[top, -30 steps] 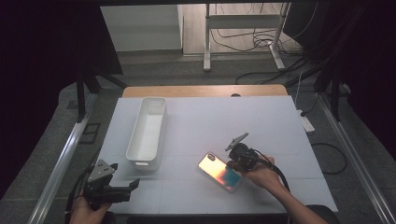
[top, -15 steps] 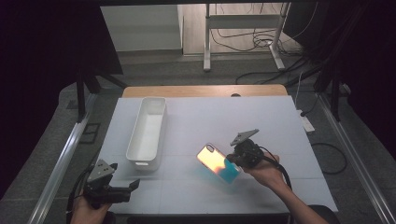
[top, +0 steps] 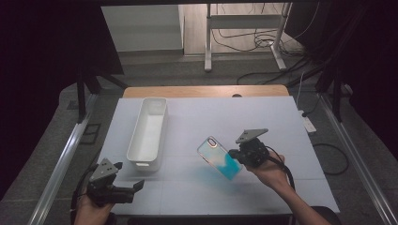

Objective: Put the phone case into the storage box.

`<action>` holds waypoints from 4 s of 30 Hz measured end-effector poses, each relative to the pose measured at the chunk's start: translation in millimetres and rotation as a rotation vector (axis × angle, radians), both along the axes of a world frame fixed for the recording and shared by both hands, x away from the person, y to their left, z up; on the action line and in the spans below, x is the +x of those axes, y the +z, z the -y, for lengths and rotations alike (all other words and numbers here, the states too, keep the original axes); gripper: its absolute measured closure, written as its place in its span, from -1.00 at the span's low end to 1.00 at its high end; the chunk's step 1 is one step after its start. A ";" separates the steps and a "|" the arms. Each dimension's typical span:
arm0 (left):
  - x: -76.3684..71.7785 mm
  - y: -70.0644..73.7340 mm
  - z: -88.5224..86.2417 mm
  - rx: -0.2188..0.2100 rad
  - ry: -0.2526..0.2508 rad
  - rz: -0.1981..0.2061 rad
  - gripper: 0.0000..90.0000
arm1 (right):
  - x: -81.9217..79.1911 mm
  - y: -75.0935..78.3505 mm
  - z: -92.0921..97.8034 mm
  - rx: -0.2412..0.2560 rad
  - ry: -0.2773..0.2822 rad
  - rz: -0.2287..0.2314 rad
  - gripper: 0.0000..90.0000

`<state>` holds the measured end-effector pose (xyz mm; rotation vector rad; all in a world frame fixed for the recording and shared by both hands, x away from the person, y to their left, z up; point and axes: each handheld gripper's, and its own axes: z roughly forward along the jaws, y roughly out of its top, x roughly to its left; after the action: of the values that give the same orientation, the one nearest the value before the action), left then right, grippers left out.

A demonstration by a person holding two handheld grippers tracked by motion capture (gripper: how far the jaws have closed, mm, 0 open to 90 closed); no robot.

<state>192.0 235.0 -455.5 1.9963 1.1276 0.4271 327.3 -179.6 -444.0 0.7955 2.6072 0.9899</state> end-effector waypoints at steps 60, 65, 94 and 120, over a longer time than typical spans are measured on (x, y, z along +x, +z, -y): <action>103.7 34.9 115.0 -0.225 -0.282 -0.078 -1.00 | -13.5 32.2 -15.1 0.122 -0.018 0.184 0.96; 108.3 35.0 120.9 -0.233 -0.286 -0.099 -1.00 | -14.8 32.6 -17.7 0.124 -0.012 0.189 0.96; 127.4 33.0 142.1 -0.247 -0.292 -0.172 -0.98 | -19.6 35.2 -26.3 0.130 0.019 0.198 0.96; 131.5 30.1 136.8 -0.421 -0.345 -0.330 0.65 | -24.7 35.9 -30.7 0.133 0.029 0.223 0.96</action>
<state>323.5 98.3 -425.4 1.8644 0.9394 -0.3069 302.6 -148.9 -408.1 0.6372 2.3898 1.1967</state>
